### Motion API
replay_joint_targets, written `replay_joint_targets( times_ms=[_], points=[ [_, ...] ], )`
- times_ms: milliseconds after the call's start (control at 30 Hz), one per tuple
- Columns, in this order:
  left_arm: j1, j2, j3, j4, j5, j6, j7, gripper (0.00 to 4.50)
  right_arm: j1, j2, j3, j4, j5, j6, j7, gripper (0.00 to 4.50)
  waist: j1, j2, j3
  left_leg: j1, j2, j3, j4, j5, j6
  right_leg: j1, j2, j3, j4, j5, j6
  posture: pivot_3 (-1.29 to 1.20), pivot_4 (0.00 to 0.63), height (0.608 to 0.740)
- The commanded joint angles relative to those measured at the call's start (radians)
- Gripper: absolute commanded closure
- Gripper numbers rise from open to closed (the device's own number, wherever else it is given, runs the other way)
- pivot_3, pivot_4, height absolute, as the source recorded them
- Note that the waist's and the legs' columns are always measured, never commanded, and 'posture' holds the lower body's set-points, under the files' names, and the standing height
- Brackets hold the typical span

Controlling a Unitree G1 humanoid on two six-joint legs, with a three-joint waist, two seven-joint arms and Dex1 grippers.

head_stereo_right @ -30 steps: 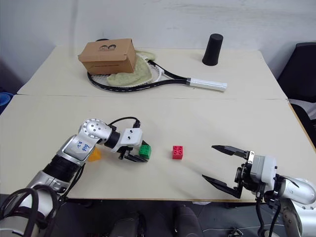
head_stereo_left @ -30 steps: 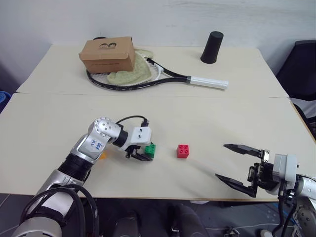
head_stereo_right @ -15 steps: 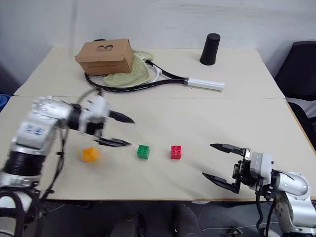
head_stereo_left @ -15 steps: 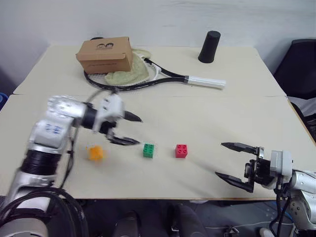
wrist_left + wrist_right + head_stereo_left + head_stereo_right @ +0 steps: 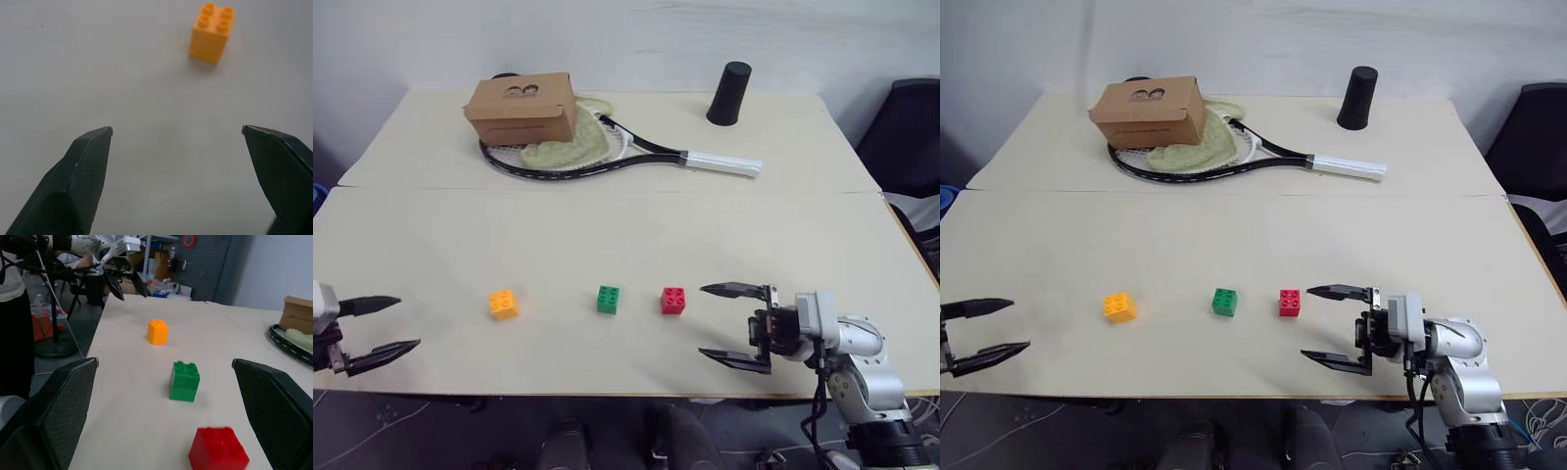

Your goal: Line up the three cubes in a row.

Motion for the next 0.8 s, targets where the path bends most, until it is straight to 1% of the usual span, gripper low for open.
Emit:
replay_joint_targets(
  times_ms=[33, 167, 267, 467, 567, 700, 800],
  points=[
    [-0.045, -0.019, -0.059, -0.133, -0.060, 0.049, 0.030, 0.04, -0.019, -0.004, 0.007, -0.038, 0.008, 0.024, -0.018, 0.00, 0.008, 0.000, 0.000, 0.000, 0.000, 0.000, 0.000, 0.000, 0.000, 0.000, -0.001, -0.001, 0.000, 0.000, 0.000, 0.00, 0.150, 0.740],
    [-0.162, -0.064, -0.206, -0.165, -0.052, 0.096, 0.075, 0.04, -0.036, -0.015, 0.008, -0.050, 0.013, 0.049, -0.027, 0.00, 0.011, 0.001, 0.000, 0.000, 0.000, 0.001, -0.002, 0.000, 0.000, 0.001, -0.002, -0.003, -0.001, 0.000, -0.001, 0.00, 0.150, 0.740],
    [-0.250, -0.091, -0.306, -0.118, -0.012, 0.070, 0.086, 0.04, -0.040, -0.022, 0.007, -0.066, 0.013, 0.065, -0.038, 0.00, 0.003, 0.001, 0.000, -0.001, 0.000, 0.002, -0.003, 0.001, 0.000, 0.000, 0.000, -0.002, -0.001, 0.000, 0.000, 0.00, 0.150, 0.740],
    [-0.357, -0.113, -0.427, 0.005, 0.036, 0.009, 0.070, 0.04, -0.032, -0.039, -0.010, -0.099, 0.013, 0.086, -0.068, 0.00, -0.015, 0.001, 0.000, 0.000, 0.002, 0.005, -0.003, 0.001, 0.000, -0.001, 0.004, 0.000, 0.000, 0.000, 0.000, 0.00, 0.150, 0.740],
    [-0.382, -0.111, -0.453, 0.050, 0.037, -0.030, 0.039, 0.59, -0.014, -0.052, -0.028, -0.123, 0.015, 0.095, -0.096, 0.00, -0.013, 0.001, 0.000, 0.000, 0.002, 0.005, -0.003, 0.001, 0.000, -0.001, 0.004, 0.000, 0.000, 0.000, 0.000, 0.00, 0.150, 0.740],
    [-0.389, -0.081, -0.470, 0.071, 0.034, -0.040, -0.009, 1.74, 0.009, -0.066, -0.048, -0.147, 0.017, 0.102, -0.119, 0.00, -0.007, 0.000, 0.000, 0.000, 0.002, 0.005, -0.002, 0.001, -0.001, -0.001, 0.004, 0.000, 0.000, 0.000, 0.000, 0.00, 0.150, 0.740],
    [-0.415, -0.080, -0.486, 0.092, 0.039, -0.061, -0.037, 2.69, 0.023, -0.071, -0.059, -0.156, 0.016, 0.102, -0.129, 0.00, -0.006, 0.000, 0.000, 0.000, 0.002, 0.005, -0.002, 0.001, -0.001, -0.001, 0.004, 0.000, 0.000, 0.000, 0.000, 0.00, 0.150, 0.740]
  ],
)
